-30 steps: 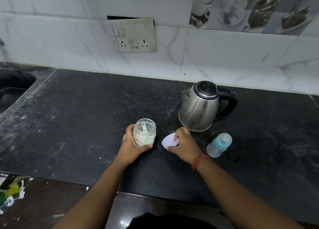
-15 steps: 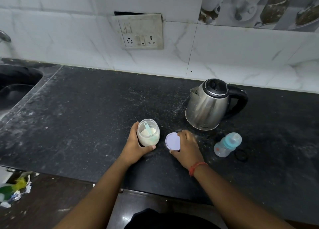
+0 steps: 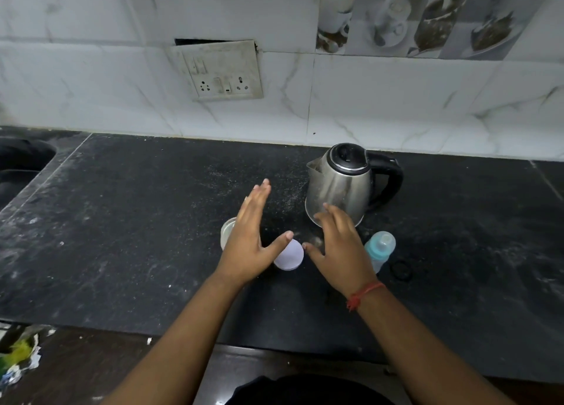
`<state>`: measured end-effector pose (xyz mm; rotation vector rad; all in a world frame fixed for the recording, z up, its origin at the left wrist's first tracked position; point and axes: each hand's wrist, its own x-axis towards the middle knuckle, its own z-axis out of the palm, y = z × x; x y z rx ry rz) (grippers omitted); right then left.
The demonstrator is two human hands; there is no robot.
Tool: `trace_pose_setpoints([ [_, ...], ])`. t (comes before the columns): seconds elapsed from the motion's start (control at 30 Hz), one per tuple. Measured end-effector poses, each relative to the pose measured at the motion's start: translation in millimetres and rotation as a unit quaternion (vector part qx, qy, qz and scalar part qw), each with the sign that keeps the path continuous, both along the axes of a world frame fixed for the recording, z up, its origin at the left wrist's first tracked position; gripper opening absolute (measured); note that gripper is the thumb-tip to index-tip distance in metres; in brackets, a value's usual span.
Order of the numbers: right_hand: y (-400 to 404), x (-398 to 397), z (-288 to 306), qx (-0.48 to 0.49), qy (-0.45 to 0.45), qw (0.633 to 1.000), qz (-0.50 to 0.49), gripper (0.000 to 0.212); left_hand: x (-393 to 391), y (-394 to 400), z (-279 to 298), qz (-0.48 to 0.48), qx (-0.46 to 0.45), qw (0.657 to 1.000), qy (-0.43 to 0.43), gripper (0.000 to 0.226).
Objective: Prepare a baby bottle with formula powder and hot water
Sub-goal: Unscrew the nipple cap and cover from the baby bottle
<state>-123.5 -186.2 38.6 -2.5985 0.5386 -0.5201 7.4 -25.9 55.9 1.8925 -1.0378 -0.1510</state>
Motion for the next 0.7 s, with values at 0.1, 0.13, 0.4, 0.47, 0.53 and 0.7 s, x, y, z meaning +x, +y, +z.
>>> trace_pose_setpoints([
  [0.1, -20.6, -14.7, 18.8, 0.012, -0.026, 0.999, -0.029, 0.048, -15.1, -23.5, 3.9, -0.046, 0.003, 0.998, 0.041, 0.084],
  [0.13, -29.1, -21.7, 23.0, 0.018, -0.026, 0.999, -0.042, 0.045, -21.4, -30.7, 2.6, -0.058, 0.006, 0.996, 0.062, 0.082],
  [0.4, -82.5, -75.6, 14.9, 0.087, 0.107, 0.984, -0.114, 0.055, -66.8, -78.3, -30.8, -0.080, 0.082, 0.986, 0.119, 0.084],
  [0.47, -85.1, -82.1, 11.6, 0.098, 0.132, 0.981, -0.102, 0.051, -73.0, -87.6, -36.9, -0.092, 0.112, 0.981, 0.128, 0.085],
  [0.53, -86.4, -85.8, 10.0, 0.102, 0.126, 0.982, -0.095, 0.040, -77.6, -95.4, -41.3, -0.105, 0.138, 0.977, 0.124, 0.086],
  [0.7, -89.3, -89.4, 16.5, 0.206, 0.067, 0.972, -0.087, 0.031, -86.4, -108.4, -42.7, -0.137, 0.167, 0.970, 0.111, 0.091],
])
